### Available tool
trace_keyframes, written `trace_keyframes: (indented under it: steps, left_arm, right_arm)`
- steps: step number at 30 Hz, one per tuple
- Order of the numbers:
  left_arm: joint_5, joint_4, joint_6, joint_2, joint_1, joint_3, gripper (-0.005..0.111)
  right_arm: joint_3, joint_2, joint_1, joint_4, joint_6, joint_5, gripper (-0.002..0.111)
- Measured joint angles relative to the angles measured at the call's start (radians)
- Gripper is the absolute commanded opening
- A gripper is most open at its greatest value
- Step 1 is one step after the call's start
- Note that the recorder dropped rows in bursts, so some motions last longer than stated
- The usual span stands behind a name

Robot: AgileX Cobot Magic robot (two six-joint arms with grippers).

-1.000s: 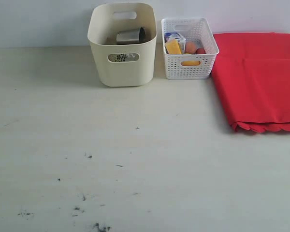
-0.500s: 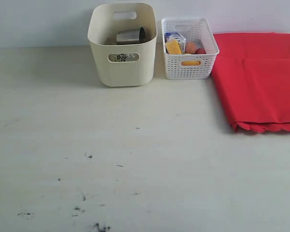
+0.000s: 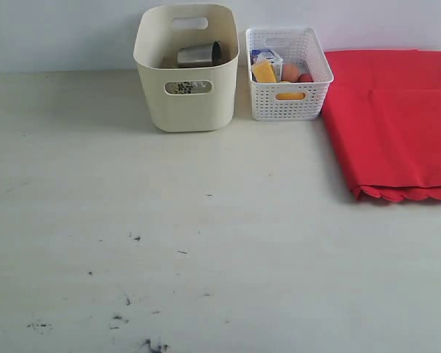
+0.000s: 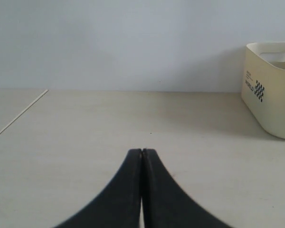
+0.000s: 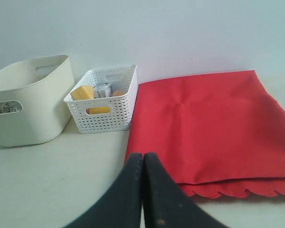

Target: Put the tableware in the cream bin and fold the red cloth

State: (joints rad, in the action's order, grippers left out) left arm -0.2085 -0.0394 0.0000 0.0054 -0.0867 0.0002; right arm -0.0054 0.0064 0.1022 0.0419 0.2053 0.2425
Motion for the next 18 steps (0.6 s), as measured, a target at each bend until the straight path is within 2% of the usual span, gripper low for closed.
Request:
trace_keyframes:
  steps: [18]
  left_arm:
    - [0.000,0.000,0.000,0.000,0.000,0.000,0.000]
  right_arm:
    - [0.000,0.000,0.002,0.009,0.004,0.000,0.000]
